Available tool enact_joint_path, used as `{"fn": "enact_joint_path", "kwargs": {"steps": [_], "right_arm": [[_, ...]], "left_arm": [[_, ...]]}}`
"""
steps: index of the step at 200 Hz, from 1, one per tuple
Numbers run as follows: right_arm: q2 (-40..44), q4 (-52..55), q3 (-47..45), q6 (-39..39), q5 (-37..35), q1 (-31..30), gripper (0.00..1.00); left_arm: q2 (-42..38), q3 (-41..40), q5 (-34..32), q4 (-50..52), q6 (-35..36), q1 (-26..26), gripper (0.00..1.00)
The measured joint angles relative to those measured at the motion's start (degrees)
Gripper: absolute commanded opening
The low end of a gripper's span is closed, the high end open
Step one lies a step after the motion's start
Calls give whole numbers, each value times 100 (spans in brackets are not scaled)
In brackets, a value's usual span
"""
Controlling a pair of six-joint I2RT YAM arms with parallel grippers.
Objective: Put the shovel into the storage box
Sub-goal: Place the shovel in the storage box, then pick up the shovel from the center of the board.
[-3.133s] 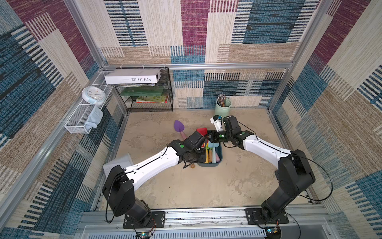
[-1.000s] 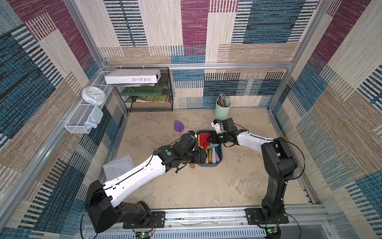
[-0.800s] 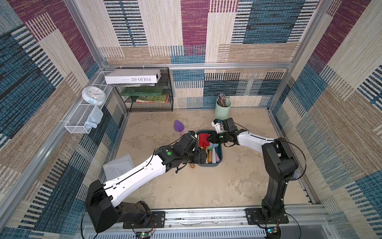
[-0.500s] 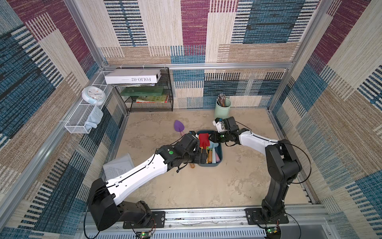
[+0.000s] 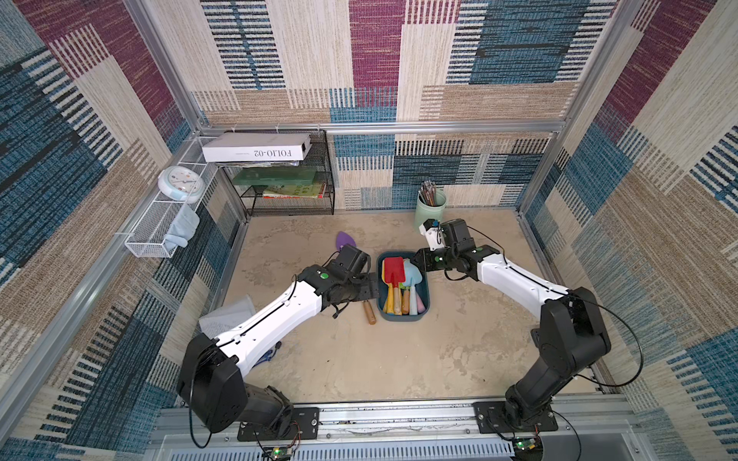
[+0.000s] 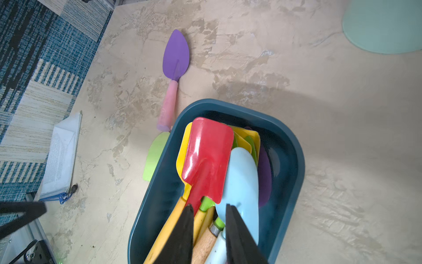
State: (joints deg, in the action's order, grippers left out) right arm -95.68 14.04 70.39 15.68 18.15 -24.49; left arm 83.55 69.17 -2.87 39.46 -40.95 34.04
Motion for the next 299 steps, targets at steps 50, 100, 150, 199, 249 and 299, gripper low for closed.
{"fn": "enact_joint_path", "kwargs": {"steps": [50,100,150,199,249,299], "right_arm": [[131,96,0,-197,350,9,26],[160,131,0,-326,503,9,26],[195,151,-20,-367,514,24,26],[286,162,-103,-415,509,87,26],[341,188,-179,-437,507,138,25],[424,201,-297,-470,505,262,25]], "left_arm": [[911,608,297,256,-61,-643,90],[2085,1596,450,348,-20,-892,88],[3270,2710,446,560,42,-1025,87],[3974,3359,367,741,39,-1104,83],[4487,3777,278,831,-26,-1132,76],[4752,4085,243,848,-66,-1134,59]]}}
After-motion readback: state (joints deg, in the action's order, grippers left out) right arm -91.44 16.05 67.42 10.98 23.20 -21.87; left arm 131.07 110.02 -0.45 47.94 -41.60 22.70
